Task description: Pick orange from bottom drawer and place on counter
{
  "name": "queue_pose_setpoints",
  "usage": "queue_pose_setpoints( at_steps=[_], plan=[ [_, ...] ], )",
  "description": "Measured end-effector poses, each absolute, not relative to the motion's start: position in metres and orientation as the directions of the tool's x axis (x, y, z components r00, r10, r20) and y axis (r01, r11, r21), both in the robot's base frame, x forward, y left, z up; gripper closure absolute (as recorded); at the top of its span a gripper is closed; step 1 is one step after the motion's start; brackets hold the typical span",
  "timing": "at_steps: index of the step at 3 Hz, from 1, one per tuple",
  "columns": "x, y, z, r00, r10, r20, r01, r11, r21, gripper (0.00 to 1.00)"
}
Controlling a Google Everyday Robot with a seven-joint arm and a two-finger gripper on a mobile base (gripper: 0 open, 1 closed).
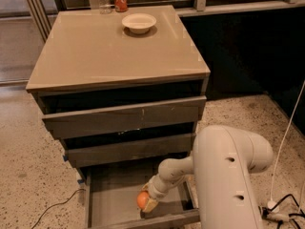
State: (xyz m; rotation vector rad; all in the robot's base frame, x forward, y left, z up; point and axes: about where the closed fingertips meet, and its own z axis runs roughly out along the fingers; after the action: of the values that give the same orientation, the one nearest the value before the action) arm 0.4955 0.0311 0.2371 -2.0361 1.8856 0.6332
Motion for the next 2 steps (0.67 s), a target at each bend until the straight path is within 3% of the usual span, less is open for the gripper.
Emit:
queue_pose_setpoints(
  at_steps=[2],
  plan=[
    [0.5012,0.0265,0.2333,0.017,-0.864,-0.502,-0.993,-0.072,0.092,1.0]
  ],
)
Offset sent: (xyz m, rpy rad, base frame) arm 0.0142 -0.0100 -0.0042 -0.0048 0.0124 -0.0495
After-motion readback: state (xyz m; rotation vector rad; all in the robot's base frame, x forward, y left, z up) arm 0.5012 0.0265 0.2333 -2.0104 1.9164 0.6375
